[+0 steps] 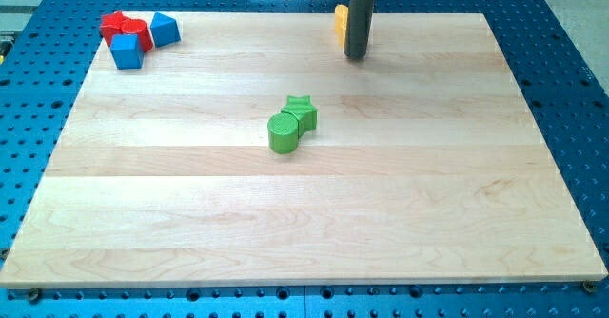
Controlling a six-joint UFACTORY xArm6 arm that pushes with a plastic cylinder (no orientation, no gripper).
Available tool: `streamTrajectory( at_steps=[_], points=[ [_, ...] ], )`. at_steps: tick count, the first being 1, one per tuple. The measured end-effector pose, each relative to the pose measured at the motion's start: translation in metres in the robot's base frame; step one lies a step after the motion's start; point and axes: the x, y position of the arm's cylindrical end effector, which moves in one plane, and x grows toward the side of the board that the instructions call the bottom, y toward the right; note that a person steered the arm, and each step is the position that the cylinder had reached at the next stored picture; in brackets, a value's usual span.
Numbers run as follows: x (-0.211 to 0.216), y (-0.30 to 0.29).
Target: Move the red blocks to the left of the green blocks
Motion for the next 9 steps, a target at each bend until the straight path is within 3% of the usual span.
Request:
streamTrajectory(
  at_steps=[4,5,9],
  points=[
    [0.076,-0.346],
    [0.053,-0.373],
    [-0.076,-0.377]
  ],
)
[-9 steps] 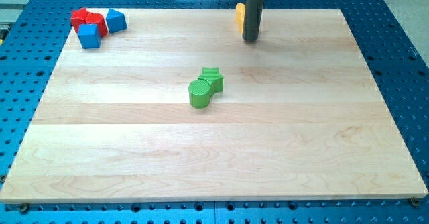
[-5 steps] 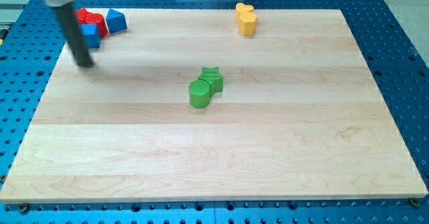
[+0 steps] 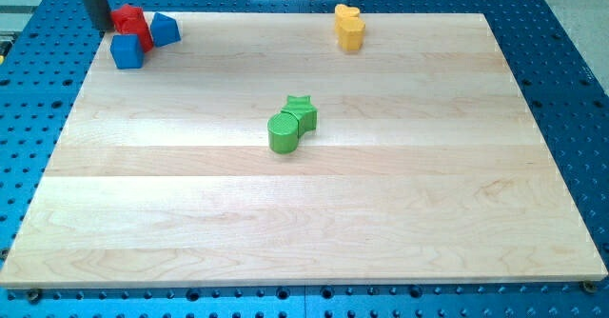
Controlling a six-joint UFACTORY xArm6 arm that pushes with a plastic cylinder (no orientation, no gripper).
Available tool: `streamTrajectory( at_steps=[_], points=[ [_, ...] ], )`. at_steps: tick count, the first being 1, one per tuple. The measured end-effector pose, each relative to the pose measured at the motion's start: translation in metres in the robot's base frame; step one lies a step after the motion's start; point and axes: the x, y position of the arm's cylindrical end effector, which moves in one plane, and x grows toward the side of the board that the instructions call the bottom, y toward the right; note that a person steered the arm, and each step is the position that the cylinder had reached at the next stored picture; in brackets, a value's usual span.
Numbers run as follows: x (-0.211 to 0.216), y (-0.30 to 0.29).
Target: Move the red blocks to the left of the green blocks
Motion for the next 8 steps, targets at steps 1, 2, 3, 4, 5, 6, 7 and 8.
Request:
streamTrajectory(
  at_steps=[1,2,3,4,5,6,7,8],
  points=[
    [-0.007,0.001],
    [-0.01,0.036],
    [-0.001,0.065],
    [0.019,0.08],
    [0.026,0.08],
    [0.017,0.098],
    [0.046,0.116],
    [0.081,0.115]
  ],
)
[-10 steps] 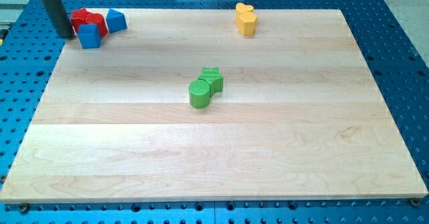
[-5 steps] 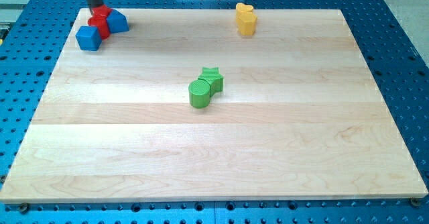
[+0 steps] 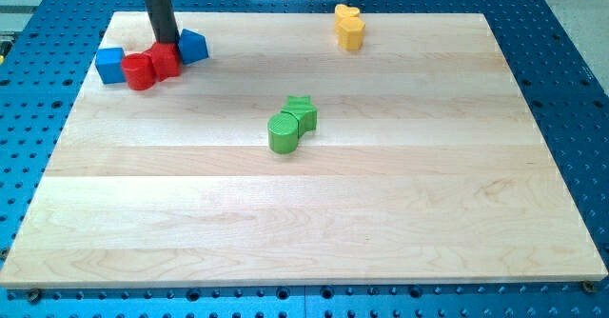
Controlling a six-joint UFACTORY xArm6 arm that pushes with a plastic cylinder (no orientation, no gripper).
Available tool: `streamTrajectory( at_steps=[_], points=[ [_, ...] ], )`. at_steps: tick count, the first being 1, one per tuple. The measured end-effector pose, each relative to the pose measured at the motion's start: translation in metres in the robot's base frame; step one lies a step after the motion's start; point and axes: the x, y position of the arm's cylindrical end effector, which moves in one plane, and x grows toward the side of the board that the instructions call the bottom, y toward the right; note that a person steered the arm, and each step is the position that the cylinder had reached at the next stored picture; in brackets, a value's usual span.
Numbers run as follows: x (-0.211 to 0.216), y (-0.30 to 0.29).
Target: Move the red blocks to the left of the green blocks
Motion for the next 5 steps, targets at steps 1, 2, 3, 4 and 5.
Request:
streamTrajectory(
  at_steps=[1,2,3,4,5],
  points=[
    [-0.015,-0.005],
    [-0.007,-0.006],
    [0.013,-0.012],
    [0.033,-0.016],
    [0.05,-0.018]
  ],
)
